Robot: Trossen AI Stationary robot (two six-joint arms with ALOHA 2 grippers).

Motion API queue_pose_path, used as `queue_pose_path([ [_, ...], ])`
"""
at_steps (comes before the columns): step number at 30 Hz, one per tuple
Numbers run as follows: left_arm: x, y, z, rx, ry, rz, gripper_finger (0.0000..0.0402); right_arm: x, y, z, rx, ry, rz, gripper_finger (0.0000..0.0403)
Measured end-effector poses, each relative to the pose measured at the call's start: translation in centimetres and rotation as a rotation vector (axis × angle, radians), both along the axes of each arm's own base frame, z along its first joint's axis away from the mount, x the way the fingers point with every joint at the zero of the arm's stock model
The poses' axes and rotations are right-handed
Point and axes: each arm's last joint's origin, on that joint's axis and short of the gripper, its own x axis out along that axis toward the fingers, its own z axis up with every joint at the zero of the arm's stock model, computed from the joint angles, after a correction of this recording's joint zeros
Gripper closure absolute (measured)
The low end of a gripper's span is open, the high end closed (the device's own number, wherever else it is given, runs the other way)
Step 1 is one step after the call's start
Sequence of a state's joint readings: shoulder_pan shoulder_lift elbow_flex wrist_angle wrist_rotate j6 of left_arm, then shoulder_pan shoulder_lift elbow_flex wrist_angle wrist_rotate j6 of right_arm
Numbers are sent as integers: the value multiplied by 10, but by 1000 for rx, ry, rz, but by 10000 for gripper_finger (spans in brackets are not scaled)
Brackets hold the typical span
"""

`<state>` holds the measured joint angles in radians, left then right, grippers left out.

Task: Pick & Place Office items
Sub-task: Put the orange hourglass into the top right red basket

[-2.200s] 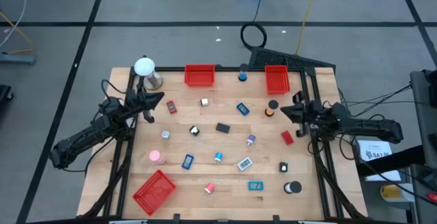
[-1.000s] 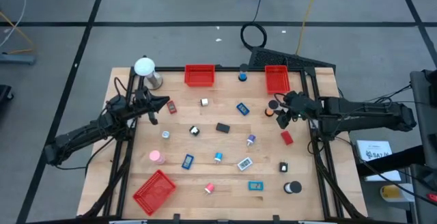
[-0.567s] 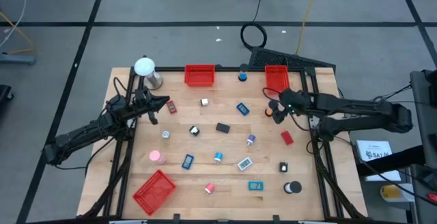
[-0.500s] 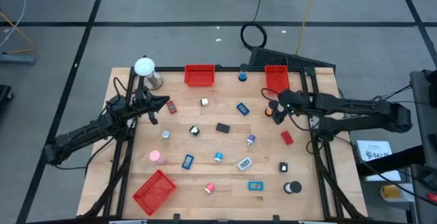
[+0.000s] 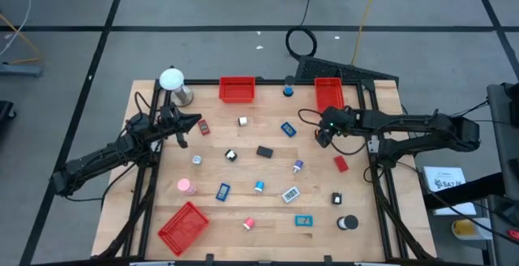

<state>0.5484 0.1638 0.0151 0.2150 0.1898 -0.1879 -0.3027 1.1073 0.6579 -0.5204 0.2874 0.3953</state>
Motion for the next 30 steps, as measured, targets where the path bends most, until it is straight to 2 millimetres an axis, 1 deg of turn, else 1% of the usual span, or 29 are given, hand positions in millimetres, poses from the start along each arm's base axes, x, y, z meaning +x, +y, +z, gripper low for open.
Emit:
queue_pose_path([
  [8,0,0,0,-12,-6,-1,376,2,-1,0,-4,-12,6,202],
  [12,0,0,0,-30,-10,-3,376,3,-1,0,-6,-9,16,204],
  [14,0,0,0,-34,-11,-3,376,4,0,3,14,-14,27,204],
  [17,0,0,0,-33,-11,-3,376,9,-2,21,4,-51,31,204],
  [20,0,0,0,-33,-11,-3,376,12,-6,46,-6,-49,23,204],
  [22,0,0,0,-34,-9,-3,376,12,-14,66,-24,-63,4,204],
  [24,0,0,0,-34,-9,-4,376,11,-25,86,-52,-93,-29,204],
  [26,0,0,0,-35,-9,-4,376,5,-38,103,-79,-104,-71,204],
  [28,0,0,0,-33,-9,-3,376,-3,-54,115,-118,-111,-115,204],
  [30,0,0,0,-33,-9,-3,376,-11,-71,121,-147,-105,-163,204],
])
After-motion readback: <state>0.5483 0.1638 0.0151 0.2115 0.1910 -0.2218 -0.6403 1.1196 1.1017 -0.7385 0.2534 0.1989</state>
